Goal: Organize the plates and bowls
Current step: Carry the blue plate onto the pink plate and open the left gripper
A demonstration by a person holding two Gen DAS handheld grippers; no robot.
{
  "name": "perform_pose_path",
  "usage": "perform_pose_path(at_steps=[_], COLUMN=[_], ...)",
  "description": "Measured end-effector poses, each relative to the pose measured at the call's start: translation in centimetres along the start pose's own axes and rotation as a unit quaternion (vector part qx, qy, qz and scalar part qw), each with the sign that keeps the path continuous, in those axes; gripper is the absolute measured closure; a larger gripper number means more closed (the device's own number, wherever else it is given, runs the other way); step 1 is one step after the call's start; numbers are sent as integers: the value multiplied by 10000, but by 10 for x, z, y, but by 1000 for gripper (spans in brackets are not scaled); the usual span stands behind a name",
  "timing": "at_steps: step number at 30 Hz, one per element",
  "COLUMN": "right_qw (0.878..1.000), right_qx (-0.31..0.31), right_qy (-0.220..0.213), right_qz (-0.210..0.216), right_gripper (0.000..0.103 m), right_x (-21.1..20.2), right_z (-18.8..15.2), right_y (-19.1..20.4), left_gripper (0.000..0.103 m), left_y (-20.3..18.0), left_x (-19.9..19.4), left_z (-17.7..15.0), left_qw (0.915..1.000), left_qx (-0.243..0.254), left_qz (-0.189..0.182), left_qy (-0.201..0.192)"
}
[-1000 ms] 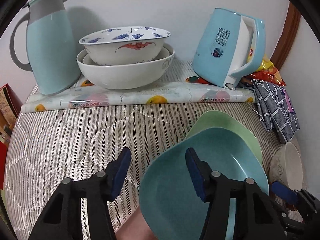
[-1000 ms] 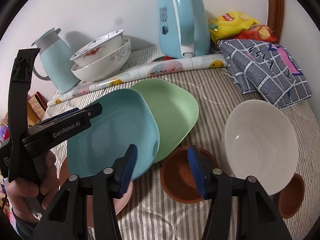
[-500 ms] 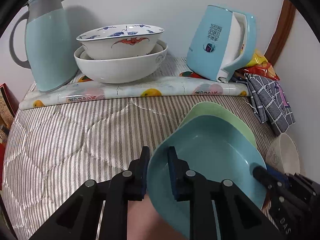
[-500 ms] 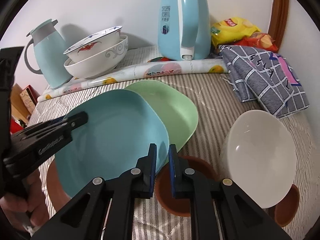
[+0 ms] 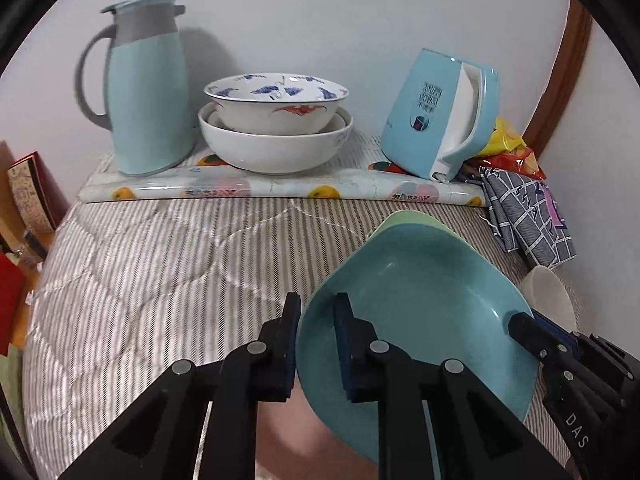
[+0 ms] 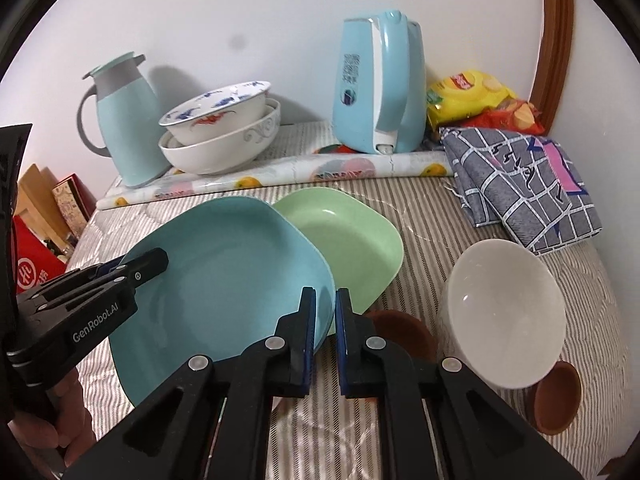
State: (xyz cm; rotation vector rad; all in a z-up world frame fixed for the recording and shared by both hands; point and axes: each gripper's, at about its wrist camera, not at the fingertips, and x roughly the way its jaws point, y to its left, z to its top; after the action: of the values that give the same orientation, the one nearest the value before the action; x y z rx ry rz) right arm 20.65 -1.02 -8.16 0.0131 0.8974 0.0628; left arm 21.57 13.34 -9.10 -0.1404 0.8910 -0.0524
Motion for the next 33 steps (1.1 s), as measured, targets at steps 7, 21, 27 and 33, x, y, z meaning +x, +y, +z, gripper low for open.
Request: perform_pose_path(at_steps=[7, 21, 27, 33], right_qw=[9998, 9984, 9982, 9983], right_qx=[-154, -346, -376, -387], right_qy=[16, 327, 386, 402], right_qz=[122, 298, 254, 188], right_gripper=[94, 94, 94, 94], right_x=[-14, -5, 5, 16], right_z=[-14, -46, -50, -49], right_y=[19, 39, 38, 35], left_gripper=[86, 87, 87, 87], left_y=[17, 41, 41, 37], left_x=[-22, -18, -6, 2], left_z=[-19, -55, -62, -59], left_qw=[9998, 9990, 9987, 9987], left_qx=[-84, -264, -269, -147], left_qz=[164, 291, 260, 336], left_qy=[-37, 230, 356, 346])
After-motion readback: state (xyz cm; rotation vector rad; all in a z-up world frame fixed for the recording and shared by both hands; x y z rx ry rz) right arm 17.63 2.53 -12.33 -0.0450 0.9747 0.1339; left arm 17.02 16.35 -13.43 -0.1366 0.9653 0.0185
